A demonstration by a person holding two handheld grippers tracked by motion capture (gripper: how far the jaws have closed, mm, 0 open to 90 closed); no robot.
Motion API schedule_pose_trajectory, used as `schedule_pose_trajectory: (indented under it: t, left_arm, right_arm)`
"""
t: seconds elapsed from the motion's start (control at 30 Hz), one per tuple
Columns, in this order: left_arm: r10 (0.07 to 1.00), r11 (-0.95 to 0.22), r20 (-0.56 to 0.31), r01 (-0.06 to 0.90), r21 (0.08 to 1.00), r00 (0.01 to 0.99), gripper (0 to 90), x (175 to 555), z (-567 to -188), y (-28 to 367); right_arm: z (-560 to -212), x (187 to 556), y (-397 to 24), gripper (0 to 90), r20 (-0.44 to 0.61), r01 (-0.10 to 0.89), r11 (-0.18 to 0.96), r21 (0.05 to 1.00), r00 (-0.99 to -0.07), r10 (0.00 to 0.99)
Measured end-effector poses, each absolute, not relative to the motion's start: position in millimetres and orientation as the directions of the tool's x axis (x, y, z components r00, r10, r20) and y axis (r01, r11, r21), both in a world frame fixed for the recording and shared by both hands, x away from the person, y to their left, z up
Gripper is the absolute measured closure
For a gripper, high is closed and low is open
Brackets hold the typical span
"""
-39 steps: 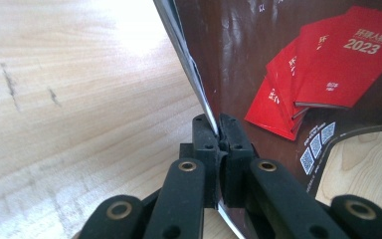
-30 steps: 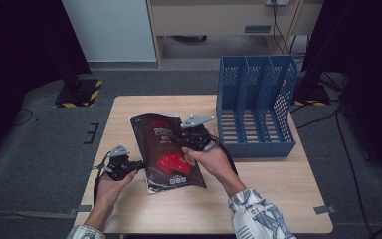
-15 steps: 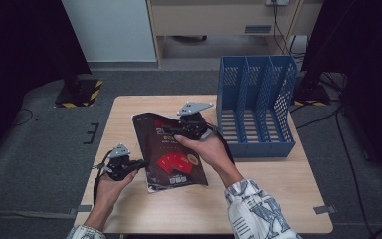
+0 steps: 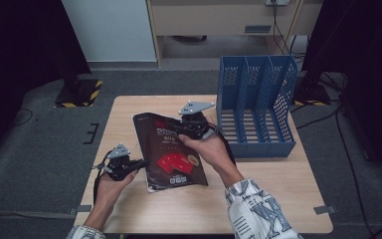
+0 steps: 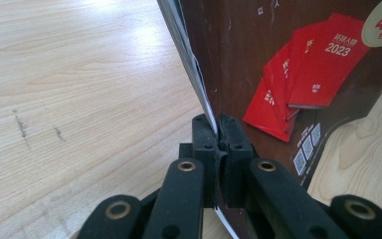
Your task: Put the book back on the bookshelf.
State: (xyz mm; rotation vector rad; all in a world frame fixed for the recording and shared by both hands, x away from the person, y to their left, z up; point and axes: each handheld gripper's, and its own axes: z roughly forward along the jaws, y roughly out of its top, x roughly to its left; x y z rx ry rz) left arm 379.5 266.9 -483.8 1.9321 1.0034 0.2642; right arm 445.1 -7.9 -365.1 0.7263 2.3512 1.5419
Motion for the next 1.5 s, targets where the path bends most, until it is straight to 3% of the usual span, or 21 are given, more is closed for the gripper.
schedule_pose_trajectory:
  t: [0.33, 0.6, 1.3, 1.37, 1.5]
  left_arm:
    - [0.755, -0.212, -0.206, 0.529, 0.822, 0.623, 67.8, 380.2, -491.8, 267.2]
    - [0.752, -0.203, -0.224, 0.541, 0.816, 0.62, 58.7, 381.9, -495.0, 264.7]
    - [0.763, -0.223, -0.205, 0.547, 0.807, 0.614, 53.8, 392.7, -503.7, 262.6]
    - [0.768, -0.225, -0.198, 0.545, 0.808, 0.609, 56.6, 392.8, -501.2, 263.9]
    - [0.774, -0.221, -0.198, 0.548, 0.807, 0.602, 72.4, 394.6, -497.1, 268.1]
  right_arm:
    - [-361.6, 440.0, -9.7, 87.1, 0.035, 0.232, 0.315, 0.92, -0.851, 0.524]
    - [-361.1, 440.2, -9.3, 87.1, 0.039, 0.23, 0.308, 0.923, -0.853, 0.52]
    - [-352.3, 439.0, -10.4, 87.0, 0.036, 0.193, 0.253, 0.948, -0.854, 0.518]
    - [-352.9, 438.8, -10.3, 87.1, 0.034, 0.189, 0.251, 0.949, -0.856, 0.515]
    - [-352.2, 439.6, -12.2, 87.1, 0.034, 0.183, 0.241, 0.953, -0.856, 0.516]
